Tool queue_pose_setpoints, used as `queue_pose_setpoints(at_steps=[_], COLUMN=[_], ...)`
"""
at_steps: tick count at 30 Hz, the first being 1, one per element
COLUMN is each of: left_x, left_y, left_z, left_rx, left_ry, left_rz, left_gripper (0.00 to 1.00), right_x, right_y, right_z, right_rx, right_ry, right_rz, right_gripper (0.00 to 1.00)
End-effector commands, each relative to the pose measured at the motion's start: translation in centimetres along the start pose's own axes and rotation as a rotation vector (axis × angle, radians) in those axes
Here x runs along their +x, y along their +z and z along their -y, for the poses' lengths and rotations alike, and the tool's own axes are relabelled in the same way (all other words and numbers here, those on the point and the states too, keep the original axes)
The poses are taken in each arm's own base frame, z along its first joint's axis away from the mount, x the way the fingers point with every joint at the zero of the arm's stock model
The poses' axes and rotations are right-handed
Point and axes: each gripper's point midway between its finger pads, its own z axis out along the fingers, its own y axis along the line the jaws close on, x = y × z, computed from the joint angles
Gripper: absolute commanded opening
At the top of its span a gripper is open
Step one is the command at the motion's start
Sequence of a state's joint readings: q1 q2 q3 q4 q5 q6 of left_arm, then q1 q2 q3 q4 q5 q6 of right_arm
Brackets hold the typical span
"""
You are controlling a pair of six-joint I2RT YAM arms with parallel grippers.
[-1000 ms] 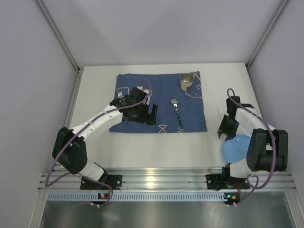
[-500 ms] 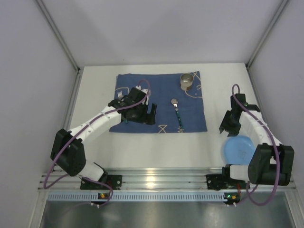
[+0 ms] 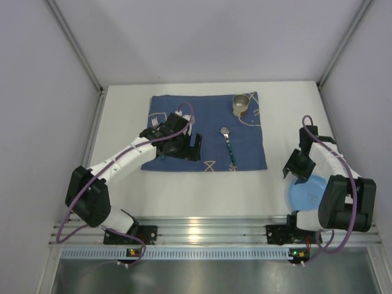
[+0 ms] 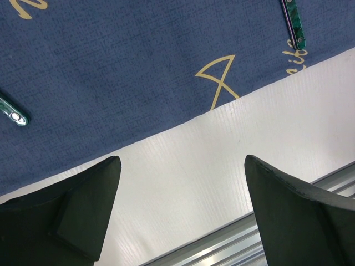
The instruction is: Set the dinner table for one person
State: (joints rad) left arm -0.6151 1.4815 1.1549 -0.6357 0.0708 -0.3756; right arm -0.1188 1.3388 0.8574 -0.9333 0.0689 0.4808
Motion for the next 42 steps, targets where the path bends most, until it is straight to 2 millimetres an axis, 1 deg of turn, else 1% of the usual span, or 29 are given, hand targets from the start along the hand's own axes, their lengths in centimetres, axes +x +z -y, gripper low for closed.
queue_pose_setpoints(at_steps=[1, 4, 7, 10, 13, 14, 16, 19, 20, 21, 22, 23, 25, 26, 28, 29, 30, 31, 32, 33, 34, 35, 36, 37, 38, 39, 40, 41, 42], left_x=[-0.8, -0.6, -0.4, -0.1, 0.5, 0.7, 1.3, 1.8, 1.7, 1.7, 1.9, 1.5, 1.4, 1.0, 0.5, 0.3, 0.3, 0.1, 0.1, 0.1, 0.2, 0.2, 0.1, 0.1, 0.1, 0.3, 0.3, 0.4, 0.5], left_y=[-0.5, -0.3, -0.4, -0.5, -0.4, -0.4, -0.3, -0.3, -0.4, -0.4, -0.6, -0.8, -1.1, -1.3, -1.7, -1.9, -2.2, -2.5, -2.8, -3.1, -3.4, -4.0, -4.4, -4.7, -5.4, -5.8, -6.2, -6.8, -7.3], left_z=[0.2, 0.0, -0.3, -0.8, -1.3, -1.5, -1.7, -1.9, -1.8, -1.8, -1.8, -1.6, -1.7, -1.7, -1.8, -2.1, -2.0, -1.9, -1.8, -1.7, -1.7, -1.8, -2.0, -2.1, -2.3, -2.6, -3.0, -3.3, -3.5], left_rx=[0.016, 0.007, -0.004, -0.025, -0.04, -0.042, -0.045, -0.052, -0.05, -0.05, -0.051, -0.047, -0.055, -0.057, -0.067, -0.088, -0.086, -0.084, -0.081, -0.077, -0.074, -0.078, -0.088, -0.094, -0.102, -0.115, -0.137, -0.144, -0.151], left_ry=[0.01, 0.007, 0.0, -0.005, -0.009, -0.01, -0.012, -0.01, -0.008, -0.004, 0.002, 0.007, 0.023, 0.028, 0.031, 0.028, 0.025, 0.016, 0.01, 0.006, 0.001, -0.009, -0.014, -0.017, -0.023, -0.027, -0.034, -0.041, -0.049], left_rz=[0.048, 0.054, 0.06, 0.07, 0.068, 0.067, 0.057, 0.041, 0.039, 0.032, 0.019, 0.025, 0.021, 0.029, 0.04, 0.045, 0.048, 0.057, 0.06, 0.065, 0.068, 0.078, 0.088, 0.098, 0.116, 0.118, 0.131, 0.149, 0.165], left_gripper=[0.98, 0.98, 0.98, 0.98, 0.98, 0.98, 0.98, 0.98, 0.98, 0.98, 0.98, 0.98, 0.98, 0.98, 0.98, 0.98, 0.98, 0.98, 0.99, 0.98, 0.98, 0.98, 0.98, 0.98, 0.98, 0.98, 0.98, 0.98, 0.98], right_x=[0.8, 1.4, 1.6, 1.9, 2.2, 2.2, 1.8, 0.3, -1.1, -1.9, -2.6, -4.4, -5.7, -7.4, -8.5, -9.8, -10.0, -10.4, -11.3, -10.8, -10.9, -11.3, -10.3, -10.0, -10.2, -7.9, -7.5, -5.5, -4.6], right_y=[1.1, 2.0, 2.6, 3.2, 3.7, 3.7, 3.7, 2.8, 2.0, 1.4, 0.6, -0.8, -2.6, -4.2, -5.7, -7.5, -8.3, -9.2, -10.9, -11.5, -12.2, -13.9, -14.0, -14.6, -16.8, -16.4, -17.0, -17.9, -18.3], right_z=[0.1, 0.3, 0.5, 0.4, 0.4, 0.3, 0.2, -0.5, -1.2, -1.6, -2.0, -2.8, -3.5, -4.5, -5.7, -6.7, -7.9, -8.7, -9.9, -11.7, -12.6, -14.1, -16.3, -17.7, -19.7, -22.4, -23.7, -27.1, -28.7], right_rx=[0.017, 0.033, 0.048, 0.05, 0.055, 0.052, 0.052, 0.022, -0.001, -0.016, -0.034, -0.063, -0.08, -0.108, -0.133, -0.163, -0.185, -0.203, -0.235, -0.253, -0.259, -0.289, -0.292, -0.299, -0.338, -0.333, -0.326, -0.353, -0.362], right_ry=[0.039, 0.044, 0.041, 0.034, 0.019, 0.014, 0.006, 0.005, 0.007, 0.008, 0.012, 0.021, 0.021, 0.031, 0.026, 0.032, 0.015, 0.008, 0.015, -0.029, -0.041, -0.05, -0.109, -0.14, -0.162, -0.248, -0.281, -0.36, -0.399], right_rz=[-0.071, -0.124, -0.149, -0.177, -0.211, -0.212, -0.2, -0.148, -0.109, -0.083, -0.058, -0.006, 0.03, 0.081, 0.11, 0.154, 0.173, 0.193, 0.232, 0.238, 0.256, 0.289, 0.286, 0.296, 0.341, 0.313, 0.339, 0.345, 0.35], right_gripper=[0.48, 0.47, 0.41, 0.29, 0.04, 0.0, 0.0, 0.0, 0.0, 0.0, 0.0, 0.0, 0.0, 0.0, 0.0, 0.0, 0.0, 0.0, 0.0, 0.0, 0.0, 0.0, 0.0, 0.0, 0.0, 0.0, 0.0, 0.0, 0.0])
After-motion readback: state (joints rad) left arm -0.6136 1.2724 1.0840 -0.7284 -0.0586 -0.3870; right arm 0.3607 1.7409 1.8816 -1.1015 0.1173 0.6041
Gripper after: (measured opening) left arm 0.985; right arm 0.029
